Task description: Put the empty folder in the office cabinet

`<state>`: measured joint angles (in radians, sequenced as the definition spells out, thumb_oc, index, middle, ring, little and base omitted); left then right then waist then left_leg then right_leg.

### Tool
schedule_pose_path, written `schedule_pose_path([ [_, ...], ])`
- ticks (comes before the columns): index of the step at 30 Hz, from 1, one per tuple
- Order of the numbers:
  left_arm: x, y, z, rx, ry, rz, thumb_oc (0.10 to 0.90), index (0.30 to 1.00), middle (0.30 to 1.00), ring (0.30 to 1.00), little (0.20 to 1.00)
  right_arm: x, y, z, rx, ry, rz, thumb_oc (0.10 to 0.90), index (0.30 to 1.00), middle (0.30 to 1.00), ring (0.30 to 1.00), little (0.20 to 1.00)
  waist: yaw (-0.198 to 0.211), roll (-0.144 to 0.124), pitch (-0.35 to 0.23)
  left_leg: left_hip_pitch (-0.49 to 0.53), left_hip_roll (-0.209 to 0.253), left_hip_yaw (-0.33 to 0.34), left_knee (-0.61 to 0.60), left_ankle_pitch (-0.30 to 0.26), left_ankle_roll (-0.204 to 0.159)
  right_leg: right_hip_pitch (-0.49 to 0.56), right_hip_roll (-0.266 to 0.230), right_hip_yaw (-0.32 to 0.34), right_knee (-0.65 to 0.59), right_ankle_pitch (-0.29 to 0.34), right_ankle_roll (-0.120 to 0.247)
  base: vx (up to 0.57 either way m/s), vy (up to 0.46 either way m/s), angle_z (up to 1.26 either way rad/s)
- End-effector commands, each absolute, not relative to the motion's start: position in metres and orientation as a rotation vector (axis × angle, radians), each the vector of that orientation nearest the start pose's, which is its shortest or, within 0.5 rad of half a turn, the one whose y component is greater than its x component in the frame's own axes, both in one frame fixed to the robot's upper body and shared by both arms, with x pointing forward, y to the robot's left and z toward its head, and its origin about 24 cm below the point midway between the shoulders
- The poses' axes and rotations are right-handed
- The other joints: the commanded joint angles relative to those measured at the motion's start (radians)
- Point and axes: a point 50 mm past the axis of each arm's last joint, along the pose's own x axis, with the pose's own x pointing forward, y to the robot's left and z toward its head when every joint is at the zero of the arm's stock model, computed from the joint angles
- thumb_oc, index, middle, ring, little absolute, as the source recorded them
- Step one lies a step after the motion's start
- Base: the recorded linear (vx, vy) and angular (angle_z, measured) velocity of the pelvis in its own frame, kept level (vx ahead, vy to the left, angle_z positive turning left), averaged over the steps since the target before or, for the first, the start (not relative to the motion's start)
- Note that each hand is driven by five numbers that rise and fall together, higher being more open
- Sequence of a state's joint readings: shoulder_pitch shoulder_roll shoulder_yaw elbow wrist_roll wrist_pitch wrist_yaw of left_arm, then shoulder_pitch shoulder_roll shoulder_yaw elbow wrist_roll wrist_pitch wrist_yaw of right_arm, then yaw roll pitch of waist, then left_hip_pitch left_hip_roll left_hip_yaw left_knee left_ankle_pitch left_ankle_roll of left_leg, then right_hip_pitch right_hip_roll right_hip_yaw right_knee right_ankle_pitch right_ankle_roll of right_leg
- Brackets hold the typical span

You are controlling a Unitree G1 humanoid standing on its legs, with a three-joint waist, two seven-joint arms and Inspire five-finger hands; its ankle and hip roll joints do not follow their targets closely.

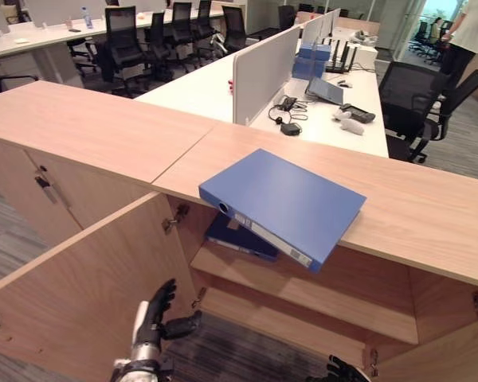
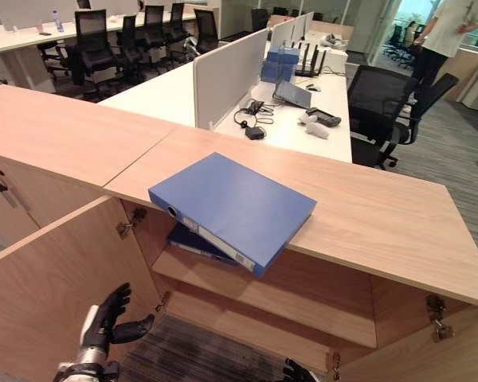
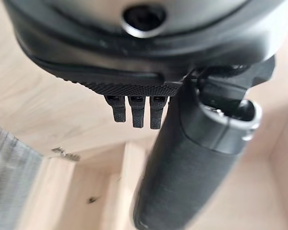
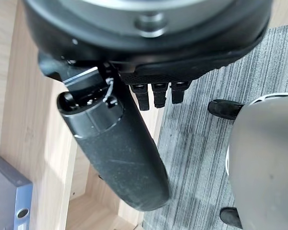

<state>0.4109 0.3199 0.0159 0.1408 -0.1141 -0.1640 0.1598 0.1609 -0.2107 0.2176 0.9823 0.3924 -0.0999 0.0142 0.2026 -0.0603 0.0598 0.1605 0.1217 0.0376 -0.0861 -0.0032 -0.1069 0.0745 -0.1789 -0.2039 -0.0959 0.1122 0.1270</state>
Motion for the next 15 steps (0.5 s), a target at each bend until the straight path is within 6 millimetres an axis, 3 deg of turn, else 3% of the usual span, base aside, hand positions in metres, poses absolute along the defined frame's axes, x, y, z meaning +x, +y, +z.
schedule_pose_path([
  [1,0.193,0.250,0.041,0.360,-0.086,0.200,0.800,0.900,0.900,0.900,0.900,0.127,-0.220,-0.140,0.025,0.891,-0.131,0.800,0.900,0.900,0.900,0.900,0.026,0.000,0.037,-0.044,-0.019,-0.048,-0.001,-0.006,0.013,0.092,-0.007,0.042,0.014,-0.133,0.054,0.00,-0.007,0.04],
  [2,0.193,0.250,0.041,0.360,-0.086,0.200,0.800,0.900,0.900,0.900,0.900,0.127,-0.220,-0.140,0.025,0.891,-0.131,0.800,0.900,0.900,0.900,0.900,0.026,0.000,0.037,-0.044,-0.019,-0.048,-0.001,-0.006,0.013,0.092,-0.007,0.042,0.014,-0.133,0.054,0.00,0.000,0.00],
  [3,0.194,0.256,0.060,0.489,-0.167,0.222,0.800,0.900,0.900,0.900,0.900,0.124,-0.217,-0.142,0.026,0.908,-0.115,0.800,0.900,0.900,0.900,0.900,0.035,-0.001,0.037,-0.045,-0.018,-0.050,-0.001,-0.006,0.010,0.096,-0.004,0.038,0.012,-0.135,0.053,0.00,0.000,0.00],
  [5,0.196,0.266,0.078,0.655,-0.235,0.257,0.800,0.900,0.900,0.900,0.900,0.123,-0.214,-0.144,0.030,0.921,-0.105,0.800,0.900,0.900,0.900,0.900,0.042,0.001,0.038,-0.043,-0.016,-0.053,-0.001,-0.005,0.006,0.100,-0.002,0.033,0.010,-0.137,0.054,0.01,-0.038,0.02],
  [6,0.199,0.272,0.101,0.817,-0.334,0.252,0.800,0.900,0.900,0.900,0.900,0.122,-0.214,-0.146,0.043,0.938,-0.110,0.800,0.900,0.900,0.900,0.900,0.049,0.007,0.034,-0.038,-0.014,-0.057,-0.001,-0.015,0.001,0.108,0.001,0.030,0.009,-0.151,0.056,0.00,-0.033,0.02],
  [7,0.199,0.272,0.101,0.822,-0.337,0.253,0.800,0.900,0.900,0.900,0.900,0.123,-0.213,-0.146,0.046,0.936,-0.109,0.800,0.900,0.900,0.900,0.900,0.049,0.005,0.038,-0.042,-0.015,-0.057,-0.001,-0.003,0.001,0.105,0.000,0.030,0.009,-0.141,0.055,0.00,-0.034,0.02],
  [9,0.201,0.271,0.130,1.006,-0.468,0.233,0.800,0.900,0.900,0.900,0.900,0.122,-0.212,-0.147,0.055,0.941,-0.103,0.800,0.900,0.900,0.900,0.900,0.052,0.009,0.031,-0.043,-0.015,-0.059,-0.001,-0.002,-0.005,0.109,0.002,0.026,0.009,-0.143,0.057,0.00,-0.034,0.05],
  [15,0.202,0.264,0.164,1.159,-0.637,0.201,0.800,0.900,0.900,0.900,0.900,0.122,-0.213,-0.147,0.039,0.944,-0.080,0.800,0.900,0.900,0.900,0.900,0.049,0.019,0.024,-0.034,-0.011,-0.058,-0.001,-0.001,-0.012,0.118,0.006,0.023,0.009,-0.147,0.058,0.01,-0.019,0.02],
])
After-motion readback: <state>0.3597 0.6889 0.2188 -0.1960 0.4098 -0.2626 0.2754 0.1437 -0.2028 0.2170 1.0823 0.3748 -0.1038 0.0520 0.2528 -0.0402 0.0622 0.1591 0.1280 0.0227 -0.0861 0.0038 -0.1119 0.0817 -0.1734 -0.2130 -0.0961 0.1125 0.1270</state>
